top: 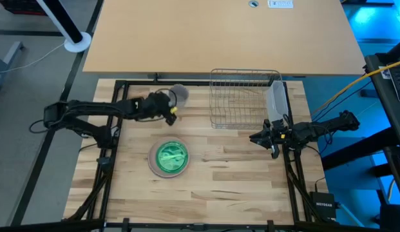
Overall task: Sort dishes
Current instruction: Move the gray mug to the top
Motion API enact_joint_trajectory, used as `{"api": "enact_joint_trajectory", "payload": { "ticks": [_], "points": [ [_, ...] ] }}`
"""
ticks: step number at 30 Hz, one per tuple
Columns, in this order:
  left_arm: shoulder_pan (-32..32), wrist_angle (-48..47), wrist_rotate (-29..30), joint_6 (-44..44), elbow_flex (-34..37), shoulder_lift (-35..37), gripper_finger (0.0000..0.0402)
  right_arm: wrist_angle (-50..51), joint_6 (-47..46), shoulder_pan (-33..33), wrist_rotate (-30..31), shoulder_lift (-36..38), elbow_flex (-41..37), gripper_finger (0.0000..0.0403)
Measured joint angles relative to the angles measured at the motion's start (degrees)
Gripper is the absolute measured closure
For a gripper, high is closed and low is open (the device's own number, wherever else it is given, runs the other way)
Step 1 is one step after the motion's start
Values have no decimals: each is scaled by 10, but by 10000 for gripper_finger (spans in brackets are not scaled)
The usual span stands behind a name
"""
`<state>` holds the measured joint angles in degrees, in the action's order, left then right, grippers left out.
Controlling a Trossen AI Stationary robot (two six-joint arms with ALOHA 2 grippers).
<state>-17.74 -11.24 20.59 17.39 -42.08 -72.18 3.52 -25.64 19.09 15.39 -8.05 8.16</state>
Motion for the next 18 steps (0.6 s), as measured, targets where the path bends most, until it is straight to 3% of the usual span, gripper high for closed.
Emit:
{"api": "enact_joint_trajectory", "payload": {
  "ticks": [7, 18],
  "points": [
    [-104, 50, -78, -8, 59, 0, 358, 0, 4, 0, 2, 0, 0, 325],
    [-132, 99, -99, -35, 121, 0, 358, 0, 7, 0, 6, 0, 0, 325]
  ]
}}
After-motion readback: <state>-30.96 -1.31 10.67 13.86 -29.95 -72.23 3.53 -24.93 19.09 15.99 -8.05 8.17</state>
